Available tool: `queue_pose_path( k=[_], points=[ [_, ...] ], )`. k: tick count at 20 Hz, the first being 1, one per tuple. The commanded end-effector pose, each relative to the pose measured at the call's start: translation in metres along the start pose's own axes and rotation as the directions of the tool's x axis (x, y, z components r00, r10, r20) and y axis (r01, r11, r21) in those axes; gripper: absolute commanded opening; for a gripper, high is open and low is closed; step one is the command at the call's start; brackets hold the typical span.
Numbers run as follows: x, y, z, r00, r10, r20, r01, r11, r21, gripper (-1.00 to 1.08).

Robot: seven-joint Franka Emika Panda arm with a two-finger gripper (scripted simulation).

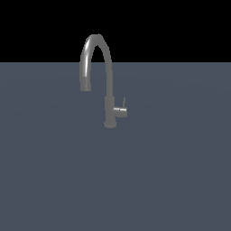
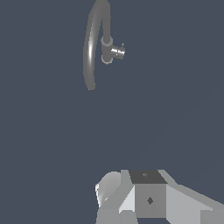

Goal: Turn on the faucet by rotating a designated handle.

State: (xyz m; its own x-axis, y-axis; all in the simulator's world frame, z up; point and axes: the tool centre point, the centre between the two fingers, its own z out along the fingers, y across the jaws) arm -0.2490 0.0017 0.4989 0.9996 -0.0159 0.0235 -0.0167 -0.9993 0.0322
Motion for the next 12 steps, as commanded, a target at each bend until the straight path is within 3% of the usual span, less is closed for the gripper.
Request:
queue_pose_path(
  k=[1, 12],
  points=[
    [0.000, 0.000, 0.000, 1.000, 0.000, 0.000, 0.000, 1.000, 0.000, -1.00],
    [0.018, -0.002, 0.004, 0.998, 0.045, 0.039, -0.047, 0.998, 0.044, -1.00]
  ],
)
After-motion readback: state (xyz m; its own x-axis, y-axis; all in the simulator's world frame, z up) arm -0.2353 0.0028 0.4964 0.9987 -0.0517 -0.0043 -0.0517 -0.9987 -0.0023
